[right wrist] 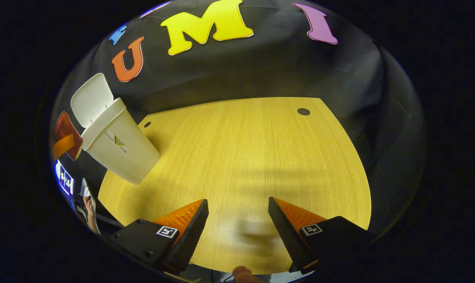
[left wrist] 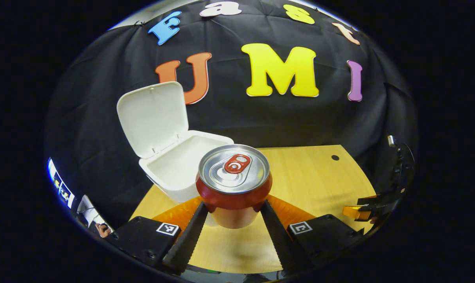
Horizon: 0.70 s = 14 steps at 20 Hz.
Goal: Press the lid of the desktop garbage bin to open it, pick up the crumpled paper on the desktop and throw it into the bin, then pick up the pop can on the desktop and drop it into the bin, and finally close the garbage bin lid.
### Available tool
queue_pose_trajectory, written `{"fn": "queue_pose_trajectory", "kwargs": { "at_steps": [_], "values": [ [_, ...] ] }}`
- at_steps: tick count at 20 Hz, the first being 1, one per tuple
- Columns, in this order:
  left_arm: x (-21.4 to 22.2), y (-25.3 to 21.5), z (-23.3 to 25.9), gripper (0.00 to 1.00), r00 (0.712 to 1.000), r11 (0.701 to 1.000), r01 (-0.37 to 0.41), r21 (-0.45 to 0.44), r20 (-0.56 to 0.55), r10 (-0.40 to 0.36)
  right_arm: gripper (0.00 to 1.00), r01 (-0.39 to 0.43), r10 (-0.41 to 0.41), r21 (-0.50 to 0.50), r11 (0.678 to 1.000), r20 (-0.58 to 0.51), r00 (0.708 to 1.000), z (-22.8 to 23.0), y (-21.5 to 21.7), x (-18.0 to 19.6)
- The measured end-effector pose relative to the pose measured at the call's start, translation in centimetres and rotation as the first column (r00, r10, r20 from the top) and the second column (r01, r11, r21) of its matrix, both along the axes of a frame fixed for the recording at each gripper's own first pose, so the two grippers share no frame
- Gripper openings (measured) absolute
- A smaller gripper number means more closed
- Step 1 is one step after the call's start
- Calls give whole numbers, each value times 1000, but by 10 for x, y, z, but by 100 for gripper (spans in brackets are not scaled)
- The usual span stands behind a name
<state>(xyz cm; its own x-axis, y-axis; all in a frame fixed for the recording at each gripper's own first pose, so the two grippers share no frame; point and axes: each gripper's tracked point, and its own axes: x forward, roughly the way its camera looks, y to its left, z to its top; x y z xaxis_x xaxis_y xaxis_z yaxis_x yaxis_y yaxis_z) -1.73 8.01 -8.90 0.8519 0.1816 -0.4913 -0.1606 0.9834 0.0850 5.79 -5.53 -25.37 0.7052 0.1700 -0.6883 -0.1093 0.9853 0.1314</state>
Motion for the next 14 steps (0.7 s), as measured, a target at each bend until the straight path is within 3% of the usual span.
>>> {"fn": "queue_pose_trajectory", "kwargs": {
  "at_steps": [3, 5, 10, 14],
  "values": [
    [10, 25, 22, 86, 998, 999, -50, 21, 25, 50, 94, -2, 2, 11, 1000, 11, 1000, 5, 3, 4],
    [19, 45, 34, 86, 994, 994, -104, -22, 38, 105, 97, 3, -3, 17, 1000, 13, 1000, 7, 5, 5],
    [53, 102, 58, 86, 972, 974, -217, -61, 80, 222, 94, 15, -16, 17, 1000, 19, 1000, 13, 4, 10],
    [90, 131, 45, 86, 965, 964, -253, -86, 56, 258, 94, 42, -43, 35, 998, 12, 999, 13, 5, 13]
  ]
}}
